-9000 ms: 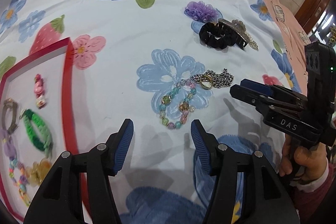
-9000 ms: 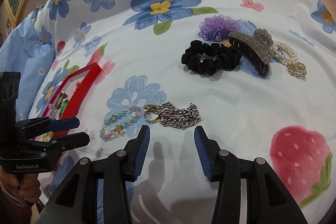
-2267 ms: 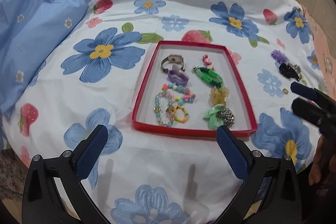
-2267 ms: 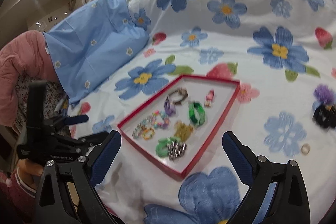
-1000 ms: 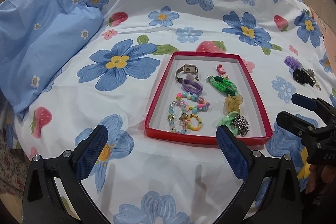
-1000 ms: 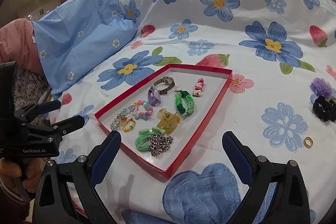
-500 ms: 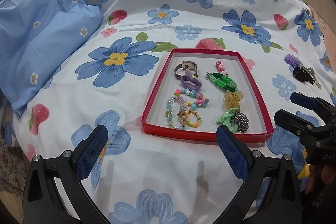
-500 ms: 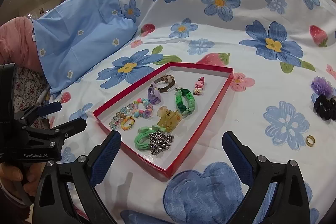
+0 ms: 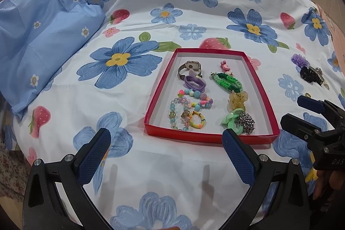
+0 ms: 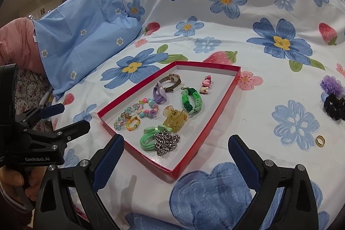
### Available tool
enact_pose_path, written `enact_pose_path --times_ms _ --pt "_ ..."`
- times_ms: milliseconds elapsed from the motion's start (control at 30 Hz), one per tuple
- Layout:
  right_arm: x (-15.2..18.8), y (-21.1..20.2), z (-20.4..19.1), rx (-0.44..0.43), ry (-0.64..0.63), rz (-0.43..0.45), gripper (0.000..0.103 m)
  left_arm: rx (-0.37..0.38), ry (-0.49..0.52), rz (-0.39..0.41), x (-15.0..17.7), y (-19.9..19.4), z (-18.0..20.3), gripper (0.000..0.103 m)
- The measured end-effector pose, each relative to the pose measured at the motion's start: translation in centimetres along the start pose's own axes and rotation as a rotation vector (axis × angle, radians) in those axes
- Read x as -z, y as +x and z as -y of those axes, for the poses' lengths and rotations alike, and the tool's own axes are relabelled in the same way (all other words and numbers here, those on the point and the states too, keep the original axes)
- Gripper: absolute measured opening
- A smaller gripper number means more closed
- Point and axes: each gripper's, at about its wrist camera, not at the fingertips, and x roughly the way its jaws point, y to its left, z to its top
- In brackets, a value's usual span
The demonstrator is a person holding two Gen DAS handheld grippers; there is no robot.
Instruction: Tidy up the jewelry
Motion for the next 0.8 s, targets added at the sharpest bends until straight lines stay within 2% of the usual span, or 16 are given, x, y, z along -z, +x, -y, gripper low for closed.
enact_pose_path --times_ms 800 --pt "0.3 -1.1 -0.5 -0.005 -0.001 0.022 0.098 0.006 -0.006 0.013 0.4 -1.1 0.2 0.103"
